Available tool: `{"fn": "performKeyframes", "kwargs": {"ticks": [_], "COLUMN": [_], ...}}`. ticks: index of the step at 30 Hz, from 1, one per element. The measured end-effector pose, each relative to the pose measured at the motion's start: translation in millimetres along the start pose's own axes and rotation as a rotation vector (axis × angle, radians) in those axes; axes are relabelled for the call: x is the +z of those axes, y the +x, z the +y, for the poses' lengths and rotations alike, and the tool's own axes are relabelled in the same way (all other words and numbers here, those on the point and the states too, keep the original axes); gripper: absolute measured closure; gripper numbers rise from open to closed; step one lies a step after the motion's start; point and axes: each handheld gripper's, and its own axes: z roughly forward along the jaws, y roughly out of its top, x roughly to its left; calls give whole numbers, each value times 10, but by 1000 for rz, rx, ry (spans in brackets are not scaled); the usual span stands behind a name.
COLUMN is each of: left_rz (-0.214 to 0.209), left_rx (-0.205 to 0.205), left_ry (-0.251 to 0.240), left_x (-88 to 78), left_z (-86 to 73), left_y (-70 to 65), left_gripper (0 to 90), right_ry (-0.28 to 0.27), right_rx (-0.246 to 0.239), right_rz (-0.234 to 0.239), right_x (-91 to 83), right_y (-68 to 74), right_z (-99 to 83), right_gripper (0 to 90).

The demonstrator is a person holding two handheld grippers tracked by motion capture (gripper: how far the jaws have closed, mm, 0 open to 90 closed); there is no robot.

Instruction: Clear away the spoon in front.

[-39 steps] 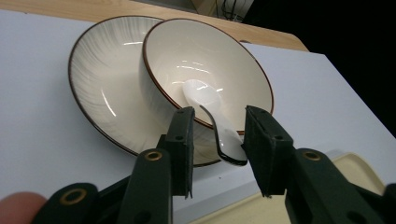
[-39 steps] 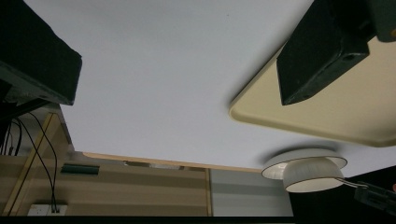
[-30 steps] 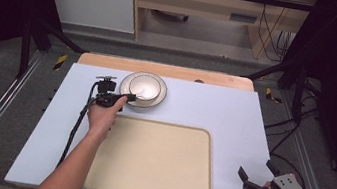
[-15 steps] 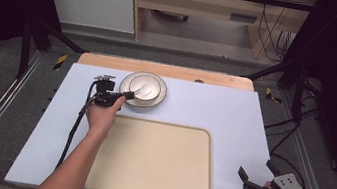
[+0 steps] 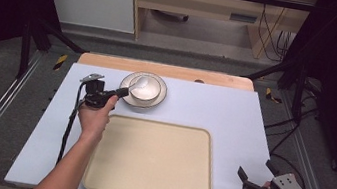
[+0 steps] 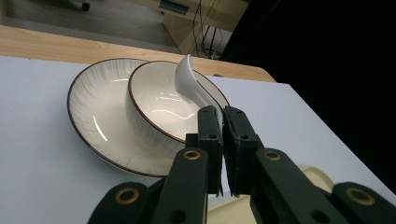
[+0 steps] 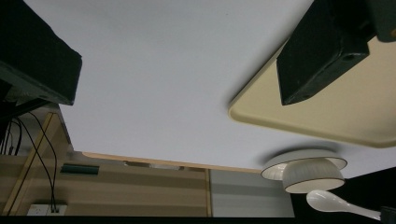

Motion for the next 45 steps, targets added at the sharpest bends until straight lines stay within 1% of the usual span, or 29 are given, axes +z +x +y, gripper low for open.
{"fn": "performKeyframes", "kwargs": {"ticks": [2,4,6,7,11,13,17,20,22,23,25,27,34,37,39,43,45], "left_rz": [-9,-4,-13,-10,-19,-22,-25,-27,-29,-27,-18,-25,-17,-26,-30,-25,-13], "left_rx": [-4,4,-15,-16,-10,-1,18,20,22,23,35,24,42,32,25,20,30], "left_ry": [-10,-10,-25,-28,-44,-48,-51,-65,-76,-80,-87,-88,-106,-103,-103,-113,-114], "left_x": [-51,-99,-151,-188,-293,-346,-474,-582,-650,-671,-726,-770,-929,-984,-1013,-1065,-1091], "left_z": [-21,-44,-71,-84,-127,-152,-236,-285,-312,-324,-369,-417,-607,-703,-777,-908,-968], "left_y": [9,17,35,37,21,0,-59,-80,-88,-89,-99,-101,-137,-140,-146,-142,-134], "left_gripper": [861,861,861,861,861,861,861,861,861,861,861,861,861,861,861,861,861], "right_ry": [0,0,0,2,2,2,4,-1,2,4,3,4,5,8,11,11,10], "right_rx": [-1,-4,-5,-4,-8,-4,-12,-23,-16,-20,-20,-20,-23,-18,-26,-31,-29], "right_rz": [3,1,0,-1,-1,0,7,9,9,8,7,3,4,7,7,8,9], "right_x": [3,5,5,5,3,4,10,11,13,15,15,9,11,18,21,22,20], "right_y": [3,7,11,14,20,28,44,54,58,57,61,64,73,80,79,82,79], "right_z": [-1,1,1,0,-1,0,-2,1,1,-2,-4,-2,-10,-11,-14,-17,-18], "right_gripper": [3,3,3,3,3,3,3,3,3,3,3,3,3,3,3,3,3]}}
